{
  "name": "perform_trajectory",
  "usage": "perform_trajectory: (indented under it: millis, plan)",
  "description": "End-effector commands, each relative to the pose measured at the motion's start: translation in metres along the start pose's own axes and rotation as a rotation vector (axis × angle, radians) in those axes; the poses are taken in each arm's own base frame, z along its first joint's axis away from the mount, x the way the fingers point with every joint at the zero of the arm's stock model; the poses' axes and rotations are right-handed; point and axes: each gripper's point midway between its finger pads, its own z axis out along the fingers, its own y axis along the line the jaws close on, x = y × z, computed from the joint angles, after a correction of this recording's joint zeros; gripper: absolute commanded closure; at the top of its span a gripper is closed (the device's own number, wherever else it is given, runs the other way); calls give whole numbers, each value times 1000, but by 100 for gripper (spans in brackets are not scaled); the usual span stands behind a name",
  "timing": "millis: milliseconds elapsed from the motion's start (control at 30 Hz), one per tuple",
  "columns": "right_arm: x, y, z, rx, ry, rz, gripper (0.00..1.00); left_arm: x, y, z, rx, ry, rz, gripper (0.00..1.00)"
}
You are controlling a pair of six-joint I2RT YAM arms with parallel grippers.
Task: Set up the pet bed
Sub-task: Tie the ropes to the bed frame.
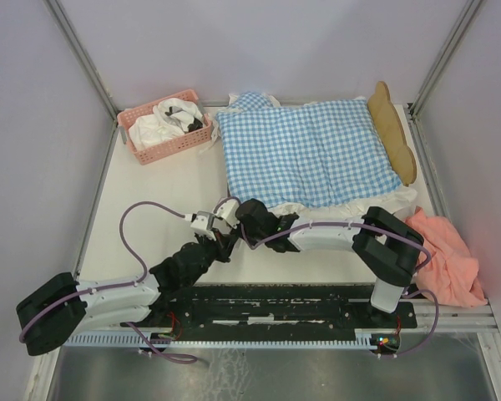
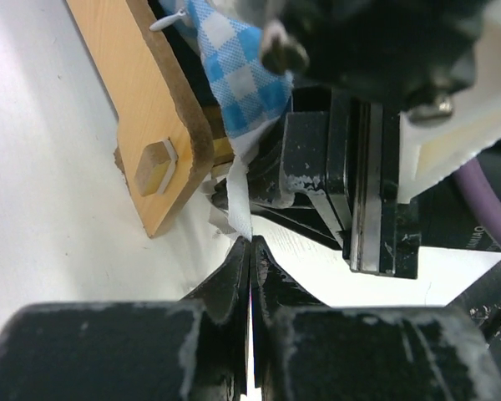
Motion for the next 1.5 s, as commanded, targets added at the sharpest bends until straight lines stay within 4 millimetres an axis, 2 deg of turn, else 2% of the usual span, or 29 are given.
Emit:
perform_trajectory:
  millis: [0,133,700,1067,1267,1467]
  plan:
    - [-19,2,-3,5,-76,-72,98,-23,-4,3,-14,-80,-50,97]
    - [-14,1,-3,15,-93,-63,98,-23,-5,3,-15,-76,-53,97]
    - [-48,-5,-19,32,-279,-96,98,-16,-10,3,16,-52,-77,97]
    - [-44,-5,-16,45,-330,-167,98,-16,-12,3,24,-50,-89,97]
    - [-52,-12,-23,85,-375,-178,98,-17,-15,4,29,-46,-90,97]
    - [-56,-10,-35,75,-430,-185,98,-20,-17,5,32,-50,-94,97]
